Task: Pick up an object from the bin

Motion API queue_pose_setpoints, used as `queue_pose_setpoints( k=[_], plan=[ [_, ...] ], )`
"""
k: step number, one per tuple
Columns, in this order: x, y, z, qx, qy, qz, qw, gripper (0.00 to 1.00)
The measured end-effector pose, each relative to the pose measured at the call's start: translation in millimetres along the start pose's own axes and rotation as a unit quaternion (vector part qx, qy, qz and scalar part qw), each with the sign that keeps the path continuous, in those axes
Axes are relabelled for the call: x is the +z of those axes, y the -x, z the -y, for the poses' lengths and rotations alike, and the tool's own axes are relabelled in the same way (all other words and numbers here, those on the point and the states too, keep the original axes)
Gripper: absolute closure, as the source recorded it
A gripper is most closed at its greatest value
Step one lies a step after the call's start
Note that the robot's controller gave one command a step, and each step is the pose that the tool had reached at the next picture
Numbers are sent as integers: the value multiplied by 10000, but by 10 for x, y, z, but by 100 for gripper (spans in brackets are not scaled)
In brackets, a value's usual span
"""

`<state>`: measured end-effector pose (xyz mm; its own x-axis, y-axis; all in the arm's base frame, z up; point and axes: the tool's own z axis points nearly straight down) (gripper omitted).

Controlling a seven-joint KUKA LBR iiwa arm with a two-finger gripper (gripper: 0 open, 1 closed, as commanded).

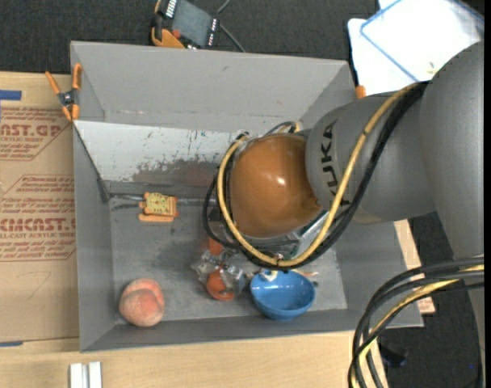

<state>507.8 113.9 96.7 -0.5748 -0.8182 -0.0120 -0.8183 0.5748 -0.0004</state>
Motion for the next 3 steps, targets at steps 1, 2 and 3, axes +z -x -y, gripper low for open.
queue_pose_setpoints(
  k=[1, 2, 3],
  plan=[
    [55, -467, 97, 1571, 2, 15, 9876, 100],
    [-279, -56, 101, 97, 2, 22, 10000, 100],
    [-29, -525, 90, 1612, 24, -7, 9869, 100]
  ],
)
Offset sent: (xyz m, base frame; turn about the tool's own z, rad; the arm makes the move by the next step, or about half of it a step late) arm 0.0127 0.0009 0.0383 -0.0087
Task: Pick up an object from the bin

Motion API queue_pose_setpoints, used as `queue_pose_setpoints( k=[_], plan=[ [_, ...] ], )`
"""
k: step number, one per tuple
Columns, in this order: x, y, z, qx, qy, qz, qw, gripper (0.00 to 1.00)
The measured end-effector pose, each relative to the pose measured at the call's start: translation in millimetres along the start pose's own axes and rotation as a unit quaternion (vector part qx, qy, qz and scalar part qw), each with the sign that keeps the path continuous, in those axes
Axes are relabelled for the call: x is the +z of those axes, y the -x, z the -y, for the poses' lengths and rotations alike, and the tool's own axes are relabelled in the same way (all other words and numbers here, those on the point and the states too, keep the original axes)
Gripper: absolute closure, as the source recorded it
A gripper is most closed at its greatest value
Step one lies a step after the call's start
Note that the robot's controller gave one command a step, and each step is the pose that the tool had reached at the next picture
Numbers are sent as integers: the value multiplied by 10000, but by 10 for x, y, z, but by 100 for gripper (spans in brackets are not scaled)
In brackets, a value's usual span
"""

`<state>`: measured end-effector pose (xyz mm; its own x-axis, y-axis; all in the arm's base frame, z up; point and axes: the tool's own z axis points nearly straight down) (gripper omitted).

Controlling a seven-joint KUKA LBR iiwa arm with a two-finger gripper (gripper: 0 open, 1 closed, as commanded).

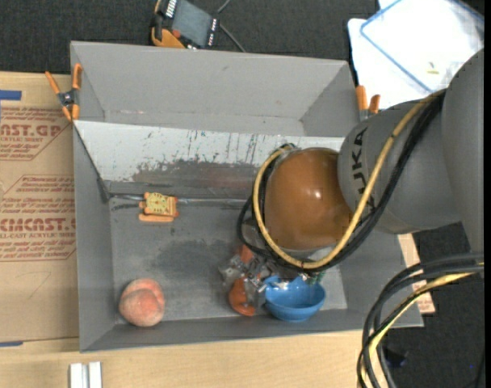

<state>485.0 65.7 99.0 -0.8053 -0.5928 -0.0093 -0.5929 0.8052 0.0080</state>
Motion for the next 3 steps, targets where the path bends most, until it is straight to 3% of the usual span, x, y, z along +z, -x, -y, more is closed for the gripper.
queue_pose_setpoints(
  k=[1, 2, 3],
  plan=[
    [-947, 547, -117, -1493, -33, 95, 9887, 100],
    [-444, 4, 10, -98, 20, -22, 9999, 100],
    [-1370, 199, -35, -566, 3, 26, 9984, 100]
  ],
)
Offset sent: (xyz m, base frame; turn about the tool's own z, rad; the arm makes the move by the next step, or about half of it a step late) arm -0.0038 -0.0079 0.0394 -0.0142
